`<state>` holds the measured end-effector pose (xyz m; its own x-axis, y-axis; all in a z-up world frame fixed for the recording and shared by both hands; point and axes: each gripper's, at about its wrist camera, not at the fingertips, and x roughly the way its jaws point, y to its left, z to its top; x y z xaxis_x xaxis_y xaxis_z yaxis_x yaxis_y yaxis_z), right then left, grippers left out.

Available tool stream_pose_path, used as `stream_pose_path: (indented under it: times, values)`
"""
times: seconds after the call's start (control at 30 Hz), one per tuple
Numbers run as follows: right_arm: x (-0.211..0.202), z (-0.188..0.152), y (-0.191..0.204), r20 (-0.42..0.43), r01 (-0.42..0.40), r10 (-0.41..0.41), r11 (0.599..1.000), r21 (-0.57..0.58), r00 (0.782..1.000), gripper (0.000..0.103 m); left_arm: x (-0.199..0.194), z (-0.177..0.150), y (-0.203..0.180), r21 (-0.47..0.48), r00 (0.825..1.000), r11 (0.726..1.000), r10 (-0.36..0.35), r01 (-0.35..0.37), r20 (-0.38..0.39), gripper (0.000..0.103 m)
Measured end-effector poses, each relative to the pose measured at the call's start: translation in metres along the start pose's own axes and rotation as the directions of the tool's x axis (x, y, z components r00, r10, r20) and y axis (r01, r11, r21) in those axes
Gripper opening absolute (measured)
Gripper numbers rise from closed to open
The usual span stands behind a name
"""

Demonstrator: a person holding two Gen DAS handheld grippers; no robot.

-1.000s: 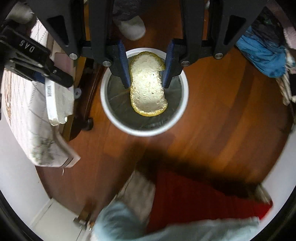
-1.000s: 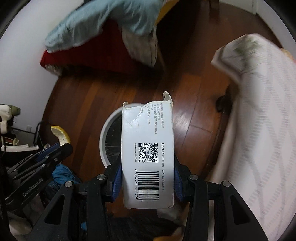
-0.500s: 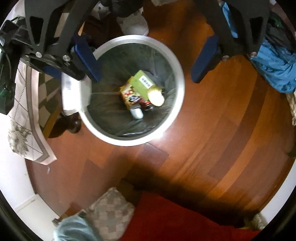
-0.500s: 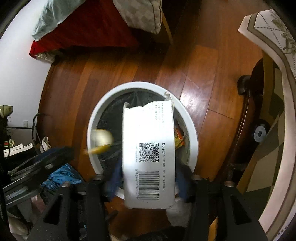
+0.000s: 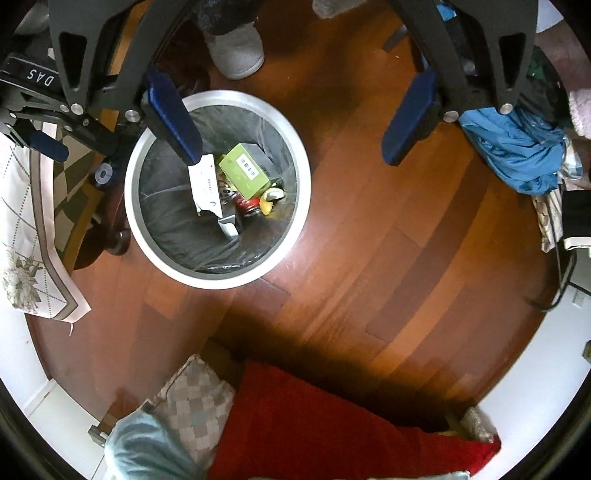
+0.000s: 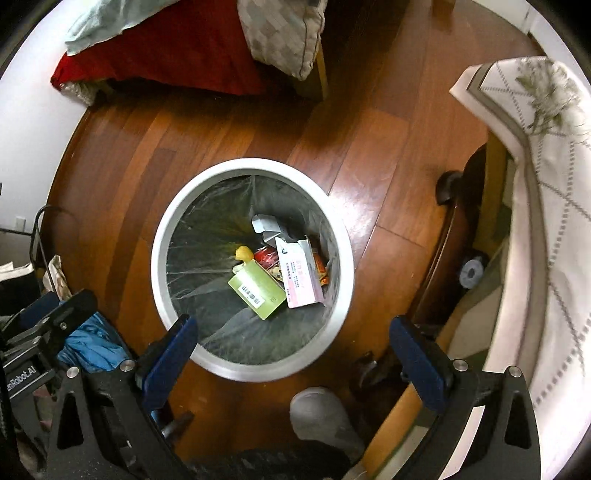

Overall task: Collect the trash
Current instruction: 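Open both tools to drop the peel and barcode box into the bin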

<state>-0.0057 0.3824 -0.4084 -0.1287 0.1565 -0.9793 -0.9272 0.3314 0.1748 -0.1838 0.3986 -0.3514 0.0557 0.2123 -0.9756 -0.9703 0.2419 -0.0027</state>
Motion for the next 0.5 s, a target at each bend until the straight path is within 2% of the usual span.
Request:
stream_pose_path:
  times: [0.23, 0.5]
  values:
    - [-0.049, -0.024, 0.006, 0.063, 0.015, -0.013, 1.000, -0.023, 0.998, 0.103, -0.050, -0.020, -0.005, 0.026, 0.995, 0.998, 0.050, -0.052, 0.087, 0.099]
    - [-0.125, -0.059, 0.002, 0.190, 0.000, 0.006, 1.000, -0.031, 0.982, 0.103, -0.116, -0.051, -0.010, 0.020, 0.977, 0.997, 0.069, -0.074, 0.201, 0.099]
